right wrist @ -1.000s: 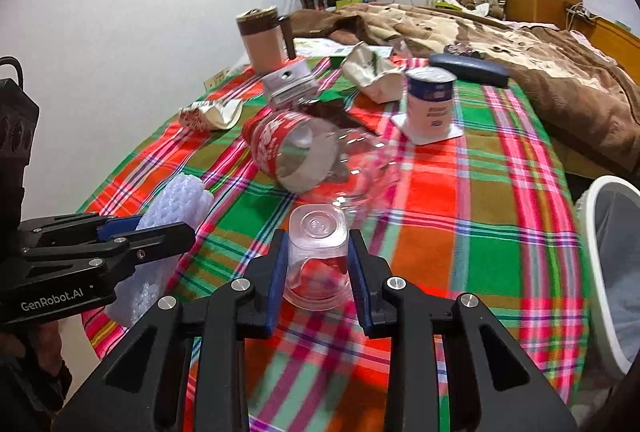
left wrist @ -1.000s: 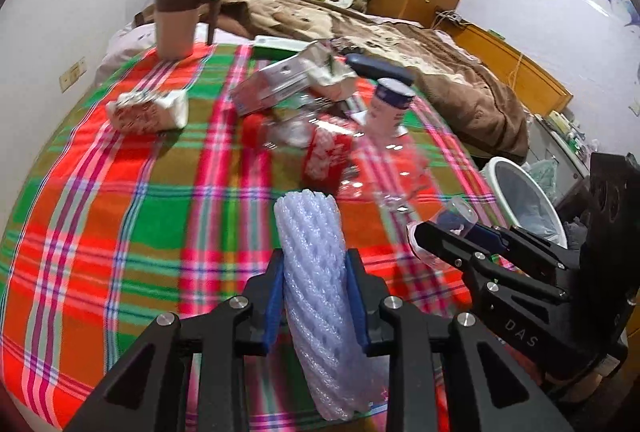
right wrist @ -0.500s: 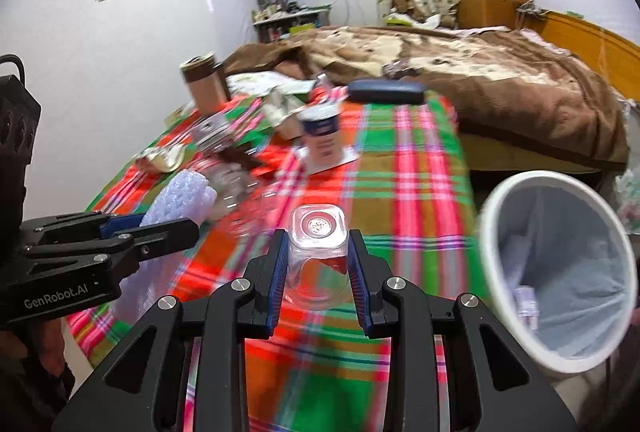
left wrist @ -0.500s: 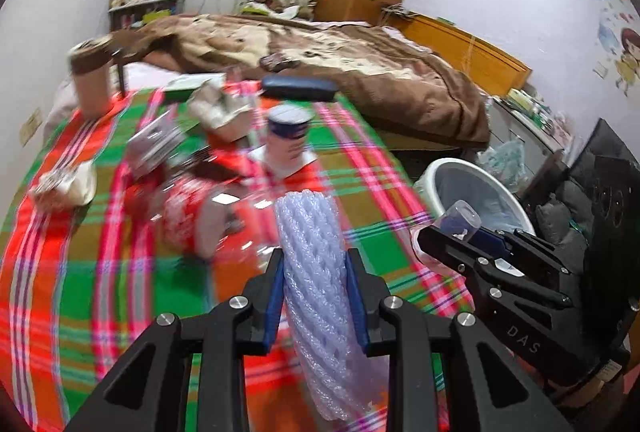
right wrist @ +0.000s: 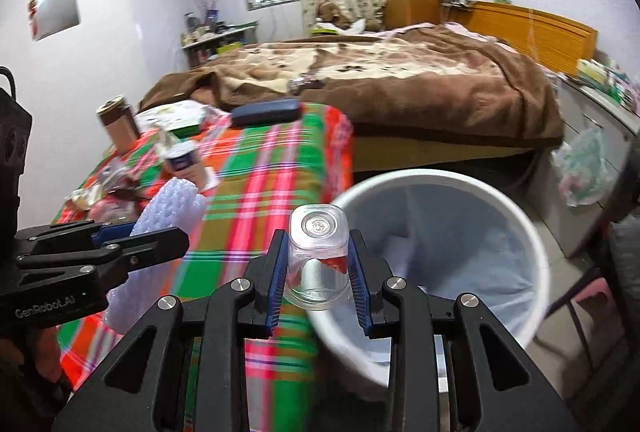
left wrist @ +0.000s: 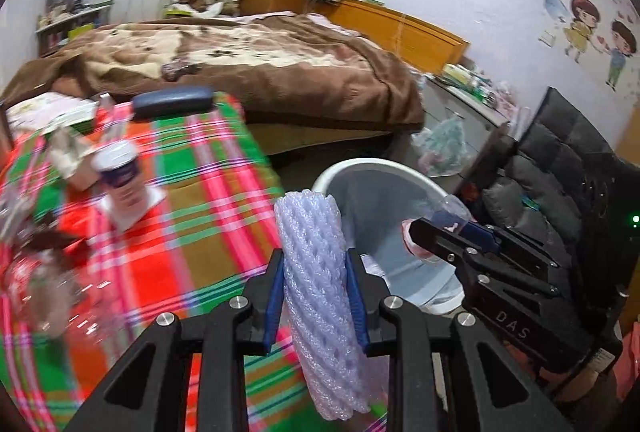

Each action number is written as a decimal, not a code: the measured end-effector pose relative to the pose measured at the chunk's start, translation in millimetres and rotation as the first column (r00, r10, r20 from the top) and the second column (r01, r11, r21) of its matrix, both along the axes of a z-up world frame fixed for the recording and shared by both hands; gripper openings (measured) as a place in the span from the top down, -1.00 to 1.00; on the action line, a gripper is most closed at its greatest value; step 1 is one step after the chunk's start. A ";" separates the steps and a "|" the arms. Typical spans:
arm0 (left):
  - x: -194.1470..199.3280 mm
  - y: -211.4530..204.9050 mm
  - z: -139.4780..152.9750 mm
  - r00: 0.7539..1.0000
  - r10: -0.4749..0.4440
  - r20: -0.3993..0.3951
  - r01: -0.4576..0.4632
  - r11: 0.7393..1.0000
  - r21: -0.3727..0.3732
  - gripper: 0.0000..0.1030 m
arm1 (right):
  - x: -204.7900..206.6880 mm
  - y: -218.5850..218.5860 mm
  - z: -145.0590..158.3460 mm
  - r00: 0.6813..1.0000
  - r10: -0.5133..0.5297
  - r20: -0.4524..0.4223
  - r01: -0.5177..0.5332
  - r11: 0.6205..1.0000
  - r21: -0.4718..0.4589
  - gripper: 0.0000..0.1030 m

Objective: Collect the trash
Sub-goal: 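Carry the foam net and cup over the bin and open both tools, then move both tools back over the table toward the cola bottle, then grasp the red-label cola bottle with the right tool while the left tool grasps the white patterned wrapper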

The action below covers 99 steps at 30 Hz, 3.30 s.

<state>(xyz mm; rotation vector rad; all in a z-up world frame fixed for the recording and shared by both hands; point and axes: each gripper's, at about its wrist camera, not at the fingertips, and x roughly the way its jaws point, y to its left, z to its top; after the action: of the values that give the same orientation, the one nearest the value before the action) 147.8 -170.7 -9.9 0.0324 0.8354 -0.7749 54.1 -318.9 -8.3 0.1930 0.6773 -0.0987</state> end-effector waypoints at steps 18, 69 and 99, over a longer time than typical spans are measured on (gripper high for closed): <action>25.2 -116.6 -29.4 0.990 -0.120 -0.072 0.123 0.992 0.034 0.42 | 8.1 -68.3 -35.2 0.983 -0.133 -0.123 0.129 0.991 -0.038 0.40; -9.8 126.4 6.8 0.955 0.289 0.061 -0.290 0.957 0.002 -0.01 | 12.9 51.7 -4.3 0.992 0.126 -0.016 -0.126 0.991 -0.042 -0.16; 62.8 347.3 -14.5 0.831 0.555 0.021 -0.556 0.831 0.034 -0.21 | 82.1 214.0 -2.1 0.858 0.510 -0.055 -0.513 0.854 -0.087 -0.16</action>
<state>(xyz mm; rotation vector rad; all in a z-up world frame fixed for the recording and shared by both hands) 210.6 176.7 -24.4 -0.1687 0.7940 -0.2036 136.2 -104.9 -10.3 -0.0910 0.7322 0.3809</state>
